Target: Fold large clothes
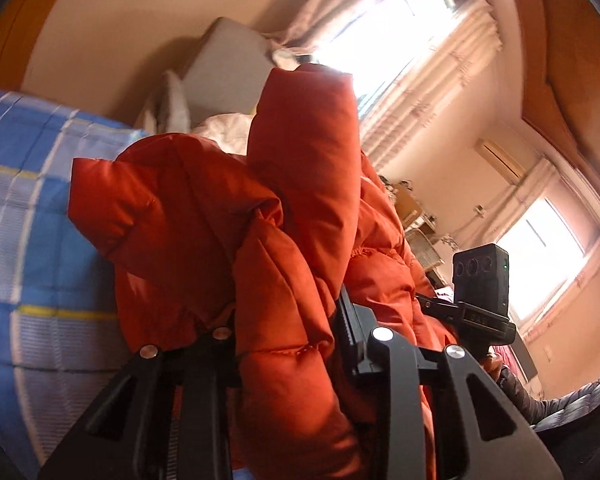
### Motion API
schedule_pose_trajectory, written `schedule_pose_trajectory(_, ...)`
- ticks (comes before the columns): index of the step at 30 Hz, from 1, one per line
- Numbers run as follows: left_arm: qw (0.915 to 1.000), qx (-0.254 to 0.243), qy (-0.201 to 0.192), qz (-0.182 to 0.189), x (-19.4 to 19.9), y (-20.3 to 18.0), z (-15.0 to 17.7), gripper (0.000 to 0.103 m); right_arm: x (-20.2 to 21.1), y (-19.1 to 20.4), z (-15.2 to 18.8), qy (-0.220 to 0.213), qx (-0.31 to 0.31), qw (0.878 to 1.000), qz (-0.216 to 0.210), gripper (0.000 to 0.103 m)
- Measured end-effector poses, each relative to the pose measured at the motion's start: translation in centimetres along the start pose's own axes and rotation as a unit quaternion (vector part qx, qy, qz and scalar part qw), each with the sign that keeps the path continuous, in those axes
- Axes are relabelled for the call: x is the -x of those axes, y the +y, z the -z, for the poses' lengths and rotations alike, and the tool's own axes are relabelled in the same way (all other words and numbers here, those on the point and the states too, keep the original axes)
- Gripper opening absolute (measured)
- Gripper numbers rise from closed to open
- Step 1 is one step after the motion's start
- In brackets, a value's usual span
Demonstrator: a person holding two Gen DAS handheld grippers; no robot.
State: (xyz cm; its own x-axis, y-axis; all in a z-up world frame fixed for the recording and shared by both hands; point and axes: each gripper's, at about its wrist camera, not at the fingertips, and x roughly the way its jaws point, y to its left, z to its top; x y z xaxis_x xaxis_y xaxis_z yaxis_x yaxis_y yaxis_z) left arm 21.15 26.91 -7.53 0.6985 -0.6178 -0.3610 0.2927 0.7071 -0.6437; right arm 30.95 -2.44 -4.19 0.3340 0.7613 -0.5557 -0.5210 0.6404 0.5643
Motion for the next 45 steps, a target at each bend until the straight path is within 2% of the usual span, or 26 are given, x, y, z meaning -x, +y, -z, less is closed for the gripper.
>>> schedule_pose_trajectory(4, 0.9994, -0.022, 0.010, 0.023, -2.8, -2.7, -1.0, 0.029, 3.6, -1.5, 0.2, -0.026, 0.002, 0.999, 0.021, 0.034)
schedule_pose_trajectory(10, 0.9968, -0.044, 0.043, 0.052, -9.3, -6.2, -1.7, 0.029, 8.7, -5.2, 1.0, -0.055, -0.007, 0.996, 0.068, 0.033)
schedule_pose_trajectory(16, 0.9925, -0.066, 0.081, 0.064, -15.5, -9.3, -2.0, 0.029, 13.2, -9.5, 1.9, -0.076, -0.027, 0.990, 0.113, 0.033)
schedule_pose_trajectory(21, 0.9886, -0.084, 0.108, 0.062, -19.5, -10.9, -2.1, 0.029, 14.6, -12.8, 2.2, -0.080, -0.036, 0.984, 0.153, 0.033)
schedule_pose_trajectory(28, 0.9837, -0.100, 0.147, 0.026, -23.9, -12.6, 0.0, 0.029, 15.2, -16.8, 3.4, -0.055, -0.044, 0.977, 0.199, 0.034)
schedule_pose_trajectory(31, 0.9826, -0.102, 0.155, 0.004, -24.7, -12.7, 1.5, 0.029, 14.7, -18.3, 3.9, -0.052, -0.053, 0.976, 0.204, 0.040)
schedule_pose_trajectory(34, 0.9821, -0.102, 0.158, -0.016, -24.4, -12.3, 2.5, 0.029, 14.7, -19.0, 4.6, -0.050, -0.069, 0.974, 0.210, 0.051)
schedule_pose_trajectory(36, 0.9822, -0.100, 0.156, -0.029, -24.5, -12.2, 3.0, 0.030, 14.4, -19.6, 4.5, -0.049, -0.073, 0.972, 0.218, 0.069)
schedule_pose_trajectory(38, 0.9813, -0.105, 0.153, -0.050, -24.6, -12.6, 3.2, 0.031, 14.8, -19.4, 4.6, -0.052, -0.070, 0.965, 0.249, 0.075)
schedule_pose_trajectory(45, 0.9747, -0.141, 0.128, -0.117, -24.3, -14.8, 3.8, 0.034, 16.2, -16.9, 4.2, -0.061, -0.041, 0.947, 0.314, 0.075)
